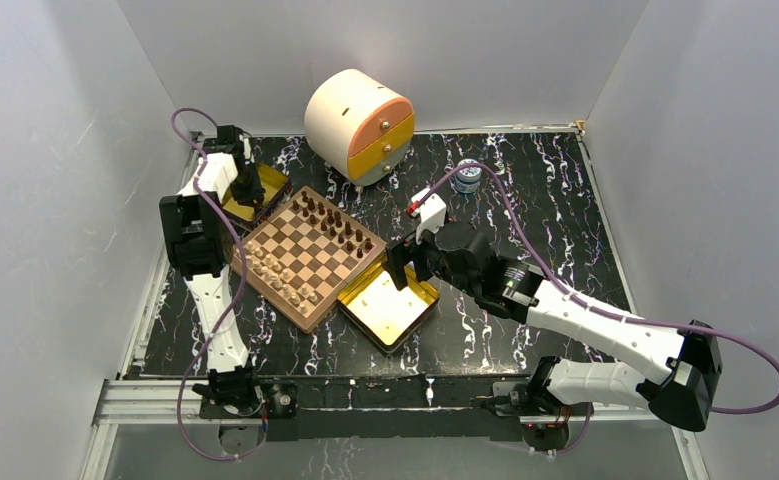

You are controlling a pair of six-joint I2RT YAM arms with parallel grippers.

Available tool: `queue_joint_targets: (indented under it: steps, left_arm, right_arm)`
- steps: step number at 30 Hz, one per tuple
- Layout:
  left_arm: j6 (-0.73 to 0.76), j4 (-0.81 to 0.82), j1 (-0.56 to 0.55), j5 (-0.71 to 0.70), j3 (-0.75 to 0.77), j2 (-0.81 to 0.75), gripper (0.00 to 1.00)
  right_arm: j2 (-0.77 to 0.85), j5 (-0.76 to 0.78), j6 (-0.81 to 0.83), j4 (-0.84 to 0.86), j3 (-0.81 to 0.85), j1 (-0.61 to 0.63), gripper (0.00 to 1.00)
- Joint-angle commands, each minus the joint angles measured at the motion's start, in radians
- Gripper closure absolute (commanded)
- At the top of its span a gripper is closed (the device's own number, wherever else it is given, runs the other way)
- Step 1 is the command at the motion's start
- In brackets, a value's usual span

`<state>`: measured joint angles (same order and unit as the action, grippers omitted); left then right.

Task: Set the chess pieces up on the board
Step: Pick up the chess piece from the storage box.

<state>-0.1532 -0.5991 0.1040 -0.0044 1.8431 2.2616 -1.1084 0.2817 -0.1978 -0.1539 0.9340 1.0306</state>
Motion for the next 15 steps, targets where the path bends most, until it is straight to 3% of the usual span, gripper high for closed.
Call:
queue_joint_targets:
  steps: [1,15]
  left_arm:
    - [0.005,-0.041,0.011,-0.009,0.038,-0.016,0.86]
    - [-0.020,-0.035,0.013,-0.032,0.072,-0.126,0.98]
  right_arm:
    - [0.027,0.008,0.012,0.055,0.041,0.003,0.01]
    - [0.036,0.012,-0.045,0.055,0.039,0.002,0.01]
